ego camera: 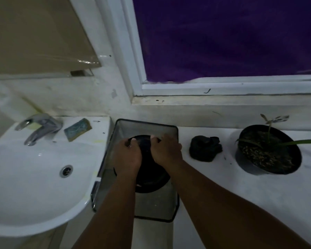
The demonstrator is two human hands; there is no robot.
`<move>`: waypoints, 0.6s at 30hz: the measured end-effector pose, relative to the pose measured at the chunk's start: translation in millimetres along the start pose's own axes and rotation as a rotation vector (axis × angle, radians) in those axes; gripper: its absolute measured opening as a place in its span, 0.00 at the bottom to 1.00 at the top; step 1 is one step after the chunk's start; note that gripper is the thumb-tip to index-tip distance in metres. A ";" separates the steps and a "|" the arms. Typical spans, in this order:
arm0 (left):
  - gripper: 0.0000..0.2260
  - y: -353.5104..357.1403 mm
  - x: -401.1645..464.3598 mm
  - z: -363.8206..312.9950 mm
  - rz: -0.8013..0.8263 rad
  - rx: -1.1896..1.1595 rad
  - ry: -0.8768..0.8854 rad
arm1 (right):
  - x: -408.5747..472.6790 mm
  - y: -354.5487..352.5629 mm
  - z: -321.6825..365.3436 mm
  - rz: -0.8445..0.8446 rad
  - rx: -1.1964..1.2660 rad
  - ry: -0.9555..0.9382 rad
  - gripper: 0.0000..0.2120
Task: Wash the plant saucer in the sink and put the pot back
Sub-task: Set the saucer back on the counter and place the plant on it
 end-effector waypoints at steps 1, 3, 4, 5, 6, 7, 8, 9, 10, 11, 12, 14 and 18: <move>0.18 -2.8 0.2 4.0 0.006 0.002 -0.007 | -0.1 5.2 -0.7 0.031 -0.007 0.029 0.37; 0.18 -6.0 1.1 10.2 0.014 -0.003 -0.017 | -1.5 12.7 -3.4 0.066 -0.023 0.085 0.39; 0.18 -6.6 1.9 13.2 0.014 -0.006 -0.024 | -1.8 15.6 -5.0 0.070 -0.031 0.111 0.39; 0.19 -6.9 2.4 15.7 0.014 -0.011 -0.036 | -1.6 17.3 -6.0 0.065 -0.042 0.133 0.39; 0.20 -7.0 3.3 19.2 0.015 -0.017 -0.051 | -0.8 18.7 -6.8 0.060 -0.053 0.152 0.39; 0.20 -7.4 3.4 21.5 0.017 -0.025 -0.068 | 0.1 20.1 -7.6 0.059 -0.060 0.170 0.40; 0.20 -7.6 4.1 23.6 0.019 -0.032 -0.084 | 1.7 21.8 -8.2 0.059 -0.061 0.184 0.40; 0.20 -7.8 4.3 24.5 0.021 -0.034 -0.103 | 2.8 22.7 -8.6 0.059 -0.060 0.194 0.40; 0.19 -8.0 4.1 24.6 0.024 -0.030 -0.118 | 4.2 23.6 -9.1 0.060 -0.058 0.204 0.40; 0.19 -8.1 3.8 24.2 0.026 -0.021 -0.129 | 5.5 24.1 -9.9 0.063 -0.054 0.215 0.40; 0.19 -7.7 4.5 24.8 0.028 -0.009 -0.138 | 6.7 24.5 -10.8 0.067 -0.048 0.226 0.40; 0.20 -6.4 3.8 23.6 0.034 0.014 -0.150 | 10.2 25.7 -12.4 0.083 -0.022 0.240 0.40; 0.22 -4.3 5.6 20.9 0.038 0.019 -0.128 | 16.6 24.2 -17.4 0.083 0.011 0.281 0.41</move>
Point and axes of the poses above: each hand's wrist, its own x-axis towards the middle knuckle, its own y-axis out of the palm, z = x × y, the point moved 8 cm from there along x, towards the middle knuckle, and after that the axes turned 13 degrees about z, right-handed, at the moved point
